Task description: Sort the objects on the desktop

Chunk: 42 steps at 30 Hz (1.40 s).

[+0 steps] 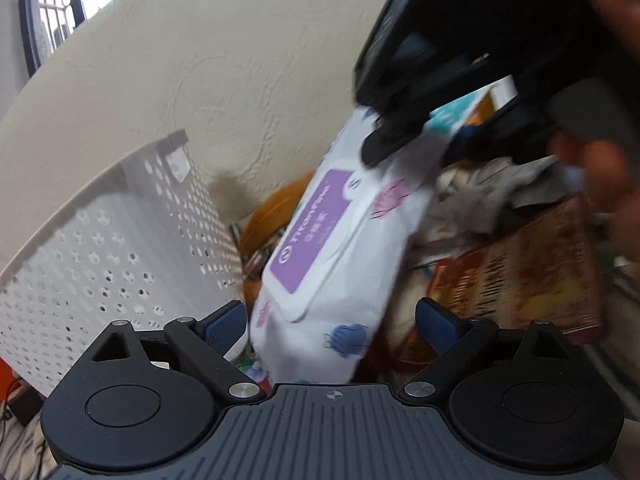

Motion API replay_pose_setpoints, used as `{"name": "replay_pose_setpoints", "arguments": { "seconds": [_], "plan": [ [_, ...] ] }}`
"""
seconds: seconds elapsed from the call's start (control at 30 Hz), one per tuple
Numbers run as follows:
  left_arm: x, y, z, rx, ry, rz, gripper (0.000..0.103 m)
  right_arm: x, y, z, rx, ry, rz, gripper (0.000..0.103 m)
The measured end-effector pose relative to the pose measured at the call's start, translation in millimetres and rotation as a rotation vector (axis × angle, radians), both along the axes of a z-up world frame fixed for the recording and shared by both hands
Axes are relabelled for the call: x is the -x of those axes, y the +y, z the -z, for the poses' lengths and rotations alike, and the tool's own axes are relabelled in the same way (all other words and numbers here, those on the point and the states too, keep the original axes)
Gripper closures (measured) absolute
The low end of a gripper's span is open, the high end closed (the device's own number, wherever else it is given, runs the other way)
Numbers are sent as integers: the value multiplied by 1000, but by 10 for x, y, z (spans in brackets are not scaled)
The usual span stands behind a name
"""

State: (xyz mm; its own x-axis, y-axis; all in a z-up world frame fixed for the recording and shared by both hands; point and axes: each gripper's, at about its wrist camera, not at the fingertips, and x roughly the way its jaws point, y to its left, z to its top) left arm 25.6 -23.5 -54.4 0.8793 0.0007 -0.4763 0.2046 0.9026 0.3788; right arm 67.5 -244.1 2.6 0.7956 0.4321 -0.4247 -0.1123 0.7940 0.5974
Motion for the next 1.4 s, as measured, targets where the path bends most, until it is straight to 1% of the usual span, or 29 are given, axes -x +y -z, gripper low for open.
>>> {"name": "replay_pose_setpoints", "arguments": {
  "seconds": [0.07,0.1,0.13,0.17,0.2,0.23,0.27,0.4,0.43,0.6,0.7,0.77,0.87,0.93,1.07,1.13,1.27,1.3,1.4],
  "plan": [
    [-118,11,31,-14,21,-11,6,-2,-2,2,-1,0,0,74],
    [-180,31,45,-5,39,-13,6,-2,-4,3,-3,1,0,74],
    [-236,57,54,15,62,-16,13,-3,-4,4,-3,1,0,74],
    [-293,86,65,40,95,-17,25,-3,-4,4,-1,0,-1,74],
    [-339,110,76,57,121,-23,25,-4,-2,0,2,0,-3,74],
    [-353,127,77,66,117,-34,29,-8,2,1,6,3,-4,74],
    [-360,137,72,73,117,-36,35,-8,12,-1,9,3,-1,74],
    [-369,113,85,67,113,-57,39,-23,45,-9,16,3,2,74],
    [-363,117,75,65,113,-67,42,-23,60,-13,22,1,1,74],
    [-374,202,21,123,116,-93,45,1,134,-59,66,-23,-7,75],
    [-374,252,0,146,124,-94,46,1,150,-68,85,-31,-25,75],
    [-402,257,-3,150,127,-90,49,11,156,-66,103,-40,-42,75],
    [-426,263,-29,150,128,-92,53,10,128,-43,84,-36,-44,75],
    [-373,259,-50,151,125,-96,55,10,113,-35,63,-36,-44,75],
    [-328,267,-99,161,101,-102,61,66,119,-76,43,-81,-58,75],
    [-293,261,-134,167,91,-105,62,100,128,-102,40,-106,-63,75],
    [-282,247,-159,169,84,-108,63,112,128,-131,34,-106,-62,75],
    [-338,248,-147,169,84,-105,63,121,123,-135,30,-106,-60,75],
    [-303,206,-166,168,76,-96,63,193,47,-137,16,-114,-52,75]
  ]
}}
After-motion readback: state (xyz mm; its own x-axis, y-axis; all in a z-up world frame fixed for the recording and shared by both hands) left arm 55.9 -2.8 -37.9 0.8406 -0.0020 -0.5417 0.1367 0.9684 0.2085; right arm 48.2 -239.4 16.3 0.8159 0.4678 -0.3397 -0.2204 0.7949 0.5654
